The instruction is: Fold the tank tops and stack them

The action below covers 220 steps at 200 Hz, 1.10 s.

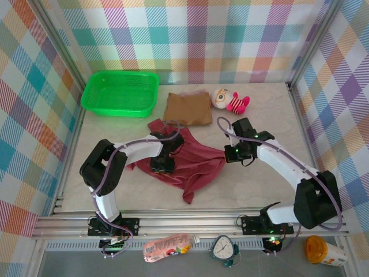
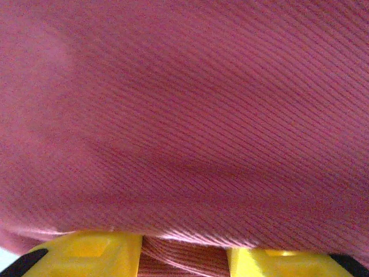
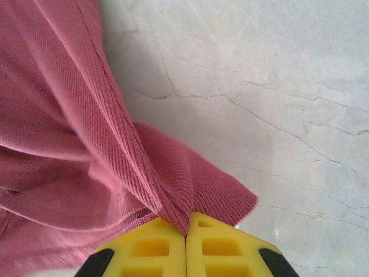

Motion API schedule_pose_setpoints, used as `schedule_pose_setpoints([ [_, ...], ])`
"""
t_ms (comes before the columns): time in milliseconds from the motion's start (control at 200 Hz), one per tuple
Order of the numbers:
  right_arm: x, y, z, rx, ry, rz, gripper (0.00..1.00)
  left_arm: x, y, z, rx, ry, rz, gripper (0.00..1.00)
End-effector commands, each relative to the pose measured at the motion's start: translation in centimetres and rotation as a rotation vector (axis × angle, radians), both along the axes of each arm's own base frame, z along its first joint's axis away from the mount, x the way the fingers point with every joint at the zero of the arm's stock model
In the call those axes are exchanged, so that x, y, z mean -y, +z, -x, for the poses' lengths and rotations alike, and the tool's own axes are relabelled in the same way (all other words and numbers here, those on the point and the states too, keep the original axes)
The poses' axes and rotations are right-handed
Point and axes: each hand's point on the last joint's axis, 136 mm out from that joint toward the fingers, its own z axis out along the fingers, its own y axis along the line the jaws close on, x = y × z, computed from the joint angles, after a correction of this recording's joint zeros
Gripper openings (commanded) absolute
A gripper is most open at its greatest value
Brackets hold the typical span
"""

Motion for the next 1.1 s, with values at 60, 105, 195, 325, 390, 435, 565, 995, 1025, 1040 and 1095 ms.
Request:
schedule_pose_setpoints([
  [60, -1.3, 0.2, 1.6, -0.068, 0.066, -0.096, 0.05, -7.3, -0.5, 1.4, -0.076, -0.035, -0.231, 0.41],
  [105, -1.6, -0.3, 1.8, -0.091, 0.065, -0.111, 0.04, -7.7, 0.1, 0.7, -0.062, -0.043, -0.237, 0.41],
  [195, -2.6, -0.4, 1.6, -0.105, 0.059, -0.174, 0.02, -8.6, 1.3, -0.6, -0.050, -0.069, -0.281, 0.42],
  [325, -3.0, -1.2, 1.3, -0.126, 0.052, -0.197, 0.00, -6.7, 2.8, -1.9, -0.035, -0.078, -0.194, 0.45],
  [390, -3.0, -1.2, 0.7, -0.113, 0.039, -0.213, 0.00, -5.4, 3.7, -1.7, -0.026, -0.066, -0.140, 0.46],
  [435, -3.0, -1.0, 0.2, -0.111, 0.025, -0.233, 0.00, -4.4, 4.5, -1.4, -0.014, -0.059, -0.101, 0.47],
  [565, -2.6, -1.9, -0.8, -0.143, -0.019, -0.275, 0.00, -0.4, 6.0, 1.3, -0.014, -0.035, 0.029, 0.49],
  [995, 0.9, -5.2, -2.2, -0.232, -0.142, -0.242, 0.00, 4.7, 4.1, 11.6, -0.063, 0.147, 0.220, 0.48],
  [1025, 1.3, -5.2, -2.4, -0.225, -0.156, -0.230, 0.00, 4.9, 4.0, 11.6, -0.056, 0.155, 0.243, 0.48],
  [1040, 1.5, -5.2, -2.5, -0.220, -0.159, -0.224, 0.00, 5.1, 3.9, 11.6, -0.054, 0.162, 0.260, 0.48],
  [1095, 1.9, -5.3, -2.7, -0.216, -0.174, -0.211, 0.00, 6.4, 4.1, 11.4, -0.040, 0.170, 0.336, 0.47],
])
